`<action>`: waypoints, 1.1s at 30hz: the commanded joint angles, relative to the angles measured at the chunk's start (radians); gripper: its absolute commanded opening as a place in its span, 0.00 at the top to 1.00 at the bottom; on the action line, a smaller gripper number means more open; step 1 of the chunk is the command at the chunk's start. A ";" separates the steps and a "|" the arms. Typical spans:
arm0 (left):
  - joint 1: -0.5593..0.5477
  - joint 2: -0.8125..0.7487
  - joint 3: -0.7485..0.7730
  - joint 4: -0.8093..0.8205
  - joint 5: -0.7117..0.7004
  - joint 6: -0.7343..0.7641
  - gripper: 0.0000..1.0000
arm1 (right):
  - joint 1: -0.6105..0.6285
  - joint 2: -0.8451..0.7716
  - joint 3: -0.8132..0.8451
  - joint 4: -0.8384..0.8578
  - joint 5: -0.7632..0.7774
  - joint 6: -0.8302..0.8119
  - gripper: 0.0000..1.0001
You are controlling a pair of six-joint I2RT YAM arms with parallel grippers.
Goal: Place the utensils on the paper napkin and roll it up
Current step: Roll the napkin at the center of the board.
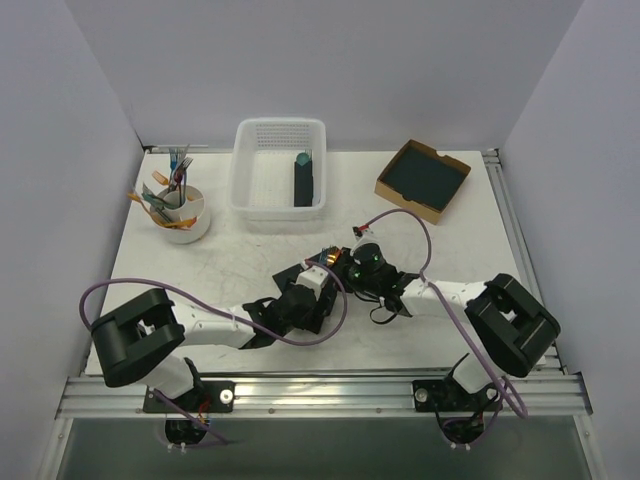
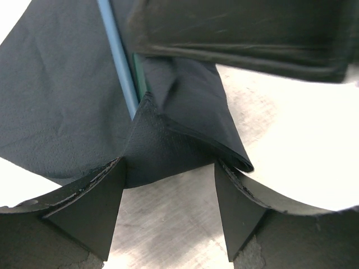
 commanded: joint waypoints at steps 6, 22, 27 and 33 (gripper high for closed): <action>0.015 -0.035 -0.007 0.003 0.086 -0.023 0.28 | -0.011 0.044 0.047 0.093 -0.040 -0.024 1.00; 0.045 -0.069 -0.028 0.006 0.127 -0.026 0.26 | -0.011 0.140 0.091 0.166 -0.122 -0.030 1.00; 0.049 -0.079 -0.040 0.023 0.138 -0.014 0.26 | -0.011 0.183 0.096 0.209 -0.159 -0.021 1.00; 0.049 -0.081 -0.049 0.035 0.147 -0.002 0.26 | -0.009 0.209 0.091 0.257 -0.192 -0.010 1.00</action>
